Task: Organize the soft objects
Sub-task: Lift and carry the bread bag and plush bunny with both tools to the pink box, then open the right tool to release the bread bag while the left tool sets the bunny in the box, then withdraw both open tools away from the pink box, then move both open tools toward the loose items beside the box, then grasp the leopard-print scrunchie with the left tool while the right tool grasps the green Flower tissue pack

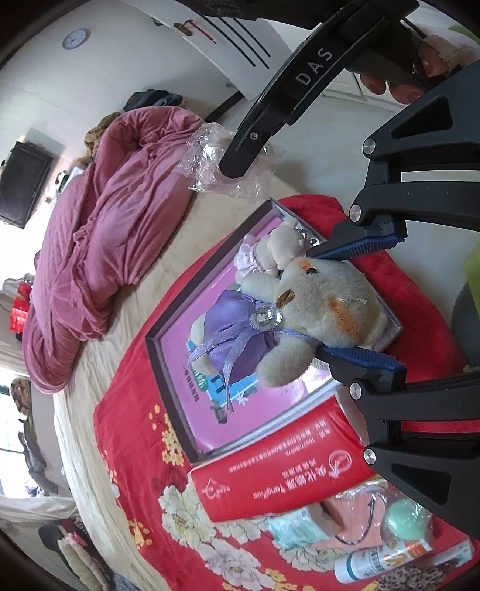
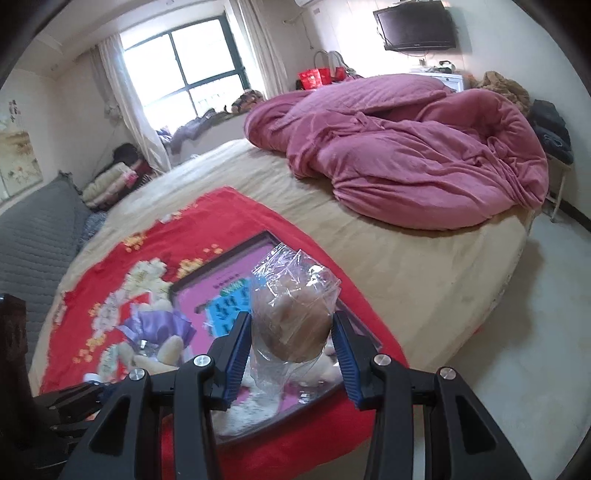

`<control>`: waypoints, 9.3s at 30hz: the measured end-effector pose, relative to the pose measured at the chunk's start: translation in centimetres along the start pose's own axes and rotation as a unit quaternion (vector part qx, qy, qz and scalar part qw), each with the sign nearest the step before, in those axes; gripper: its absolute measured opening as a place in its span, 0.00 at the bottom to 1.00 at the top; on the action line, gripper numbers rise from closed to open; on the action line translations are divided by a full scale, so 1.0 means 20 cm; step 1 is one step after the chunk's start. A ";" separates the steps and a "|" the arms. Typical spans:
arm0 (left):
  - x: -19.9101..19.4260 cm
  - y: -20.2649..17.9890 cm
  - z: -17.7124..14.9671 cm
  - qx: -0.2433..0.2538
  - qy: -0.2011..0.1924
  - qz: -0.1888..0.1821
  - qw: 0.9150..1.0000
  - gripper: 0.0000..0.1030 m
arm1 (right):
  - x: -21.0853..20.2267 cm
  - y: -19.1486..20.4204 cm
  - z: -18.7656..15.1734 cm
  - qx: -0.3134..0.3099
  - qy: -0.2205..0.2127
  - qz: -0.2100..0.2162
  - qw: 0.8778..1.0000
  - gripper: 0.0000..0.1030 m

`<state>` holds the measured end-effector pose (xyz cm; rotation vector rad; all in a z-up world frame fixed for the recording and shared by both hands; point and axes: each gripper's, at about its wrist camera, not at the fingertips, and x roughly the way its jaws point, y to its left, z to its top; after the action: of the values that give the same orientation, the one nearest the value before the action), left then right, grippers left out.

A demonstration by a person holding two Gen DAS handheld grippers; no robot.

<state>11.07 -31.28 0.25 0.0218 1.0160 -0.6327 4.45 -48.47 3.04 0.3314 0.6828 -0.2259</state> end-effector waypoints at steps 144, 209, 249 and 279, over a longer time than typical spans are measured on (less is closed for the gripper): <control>-0.40 0.32 -0.08 -0.061 -0.045 0.057 0.995 0.75 | -0.05 0.38 0.03 -0.088 0.007 -0.022 0.996 0.72; -1.14 1.41 -0.80 -0.264 -0.085 0.153 0.949 0.75 | -0.16 1.35 -0.35 -0.248 0.046 0.071 0.965 0.73; -0.61 1.71 -0.79 -0.284 -0.019 0.133 0.949 0.75 | 0.76 1.70 -0.51 -0.304 0.168 -0.004 0.938 0.73; -0.63 1.79 -0.82 -0.289 -0.031 0.156 0.944 0.23 | 0.71 1.70 -0.44 -0.236 0.168 0.073 0.954 0.40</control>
<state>11.65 9.26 -8.16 -0.3461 1.0768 -0.0293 20.66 -15.11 -4.97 -0.0434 1.0173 0.1421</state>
